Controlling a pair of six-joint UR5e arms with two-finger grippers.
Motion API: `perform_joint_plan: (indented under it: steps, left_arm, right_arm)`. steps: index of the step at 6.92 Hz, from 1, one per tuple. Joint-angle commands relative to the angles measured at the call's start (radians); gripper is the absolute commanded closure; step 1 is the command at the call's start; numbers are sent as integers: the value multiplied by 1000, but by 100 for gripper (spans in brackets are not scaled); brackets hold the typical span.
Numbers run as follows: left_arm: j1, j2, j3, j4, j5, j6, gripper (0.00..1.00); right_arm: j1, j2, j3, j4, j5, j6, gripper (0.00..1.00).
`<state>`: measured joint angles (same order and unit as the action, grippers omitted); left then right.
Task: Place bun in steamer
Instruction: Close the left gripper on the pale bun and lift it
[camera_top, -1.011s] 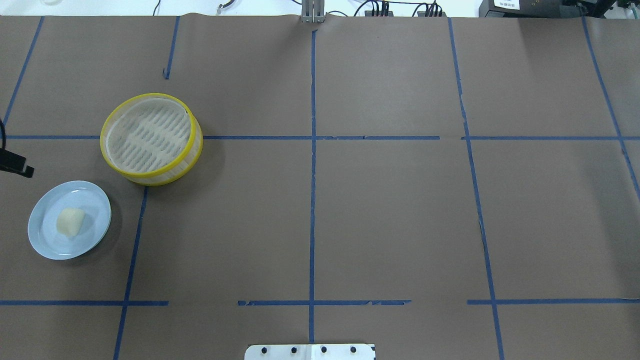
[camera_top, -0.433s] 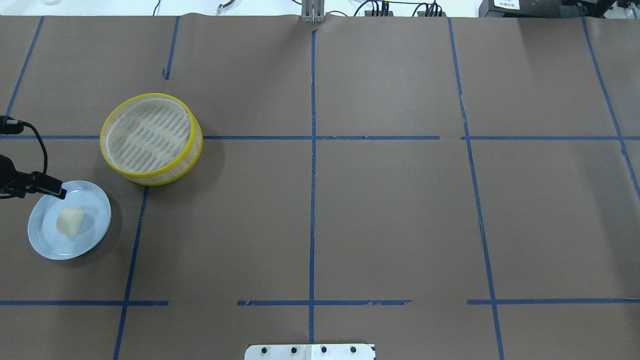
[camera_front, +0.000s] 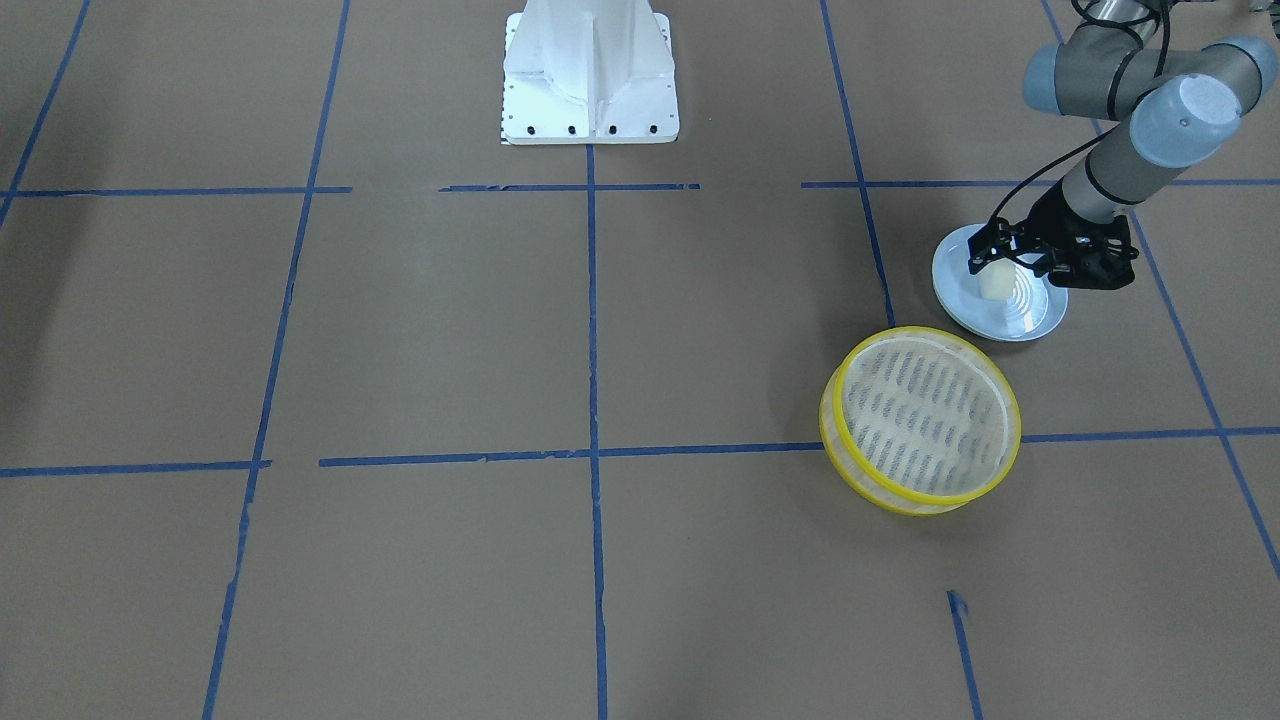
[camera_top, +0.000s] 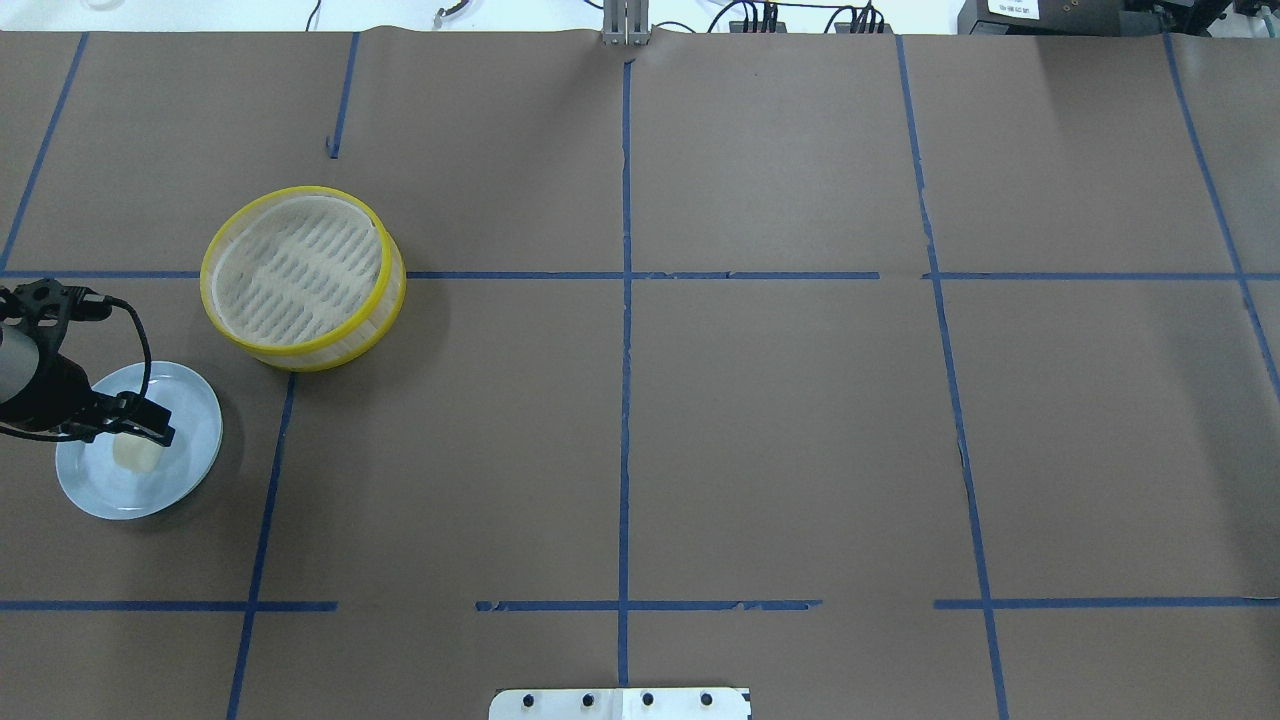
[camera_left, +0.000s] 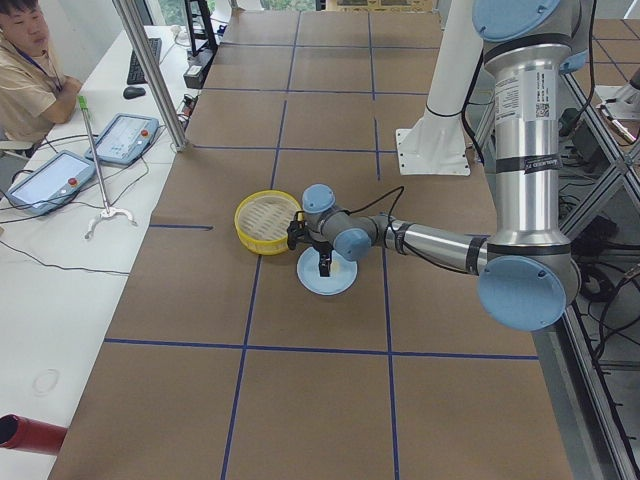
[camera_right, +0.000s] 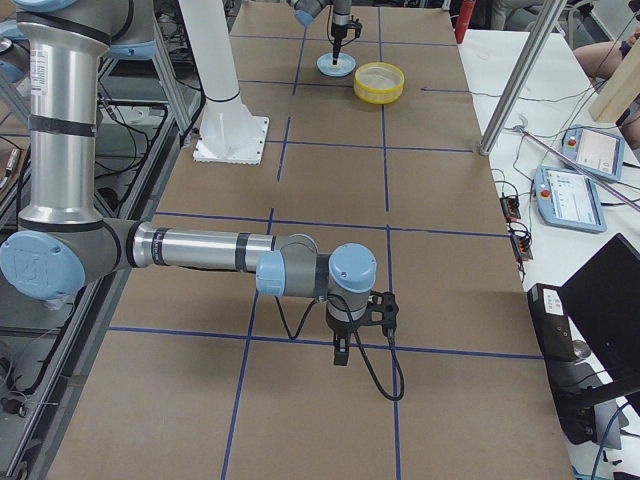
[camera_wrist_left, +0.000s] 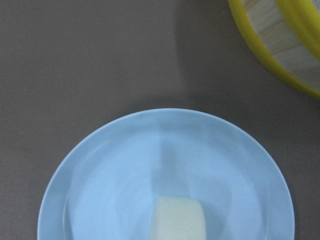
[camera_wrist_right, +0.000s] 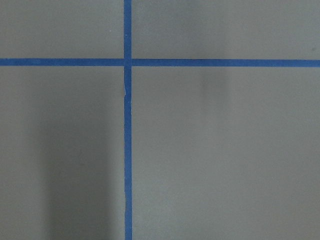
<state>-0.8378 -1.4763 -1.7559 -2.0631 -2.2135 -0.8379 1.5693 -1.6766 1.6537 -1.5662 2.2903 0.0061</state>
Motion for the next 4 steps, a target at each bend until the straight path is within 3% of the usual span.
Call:
perform_joint_plan:
  steps: [1,3,4]
  left_arm:
    - [12,-24,35,0,0,2,6]
    - [16,-25,48,-2,-2,10,19]
    - [17,-25,47,0,-2,11,31]
  right_arm:
    - [0,0,0,0,0,0,0]
    - [0,0,0,0,0,0,0]
    - [0,0,0,0,0,0,0]
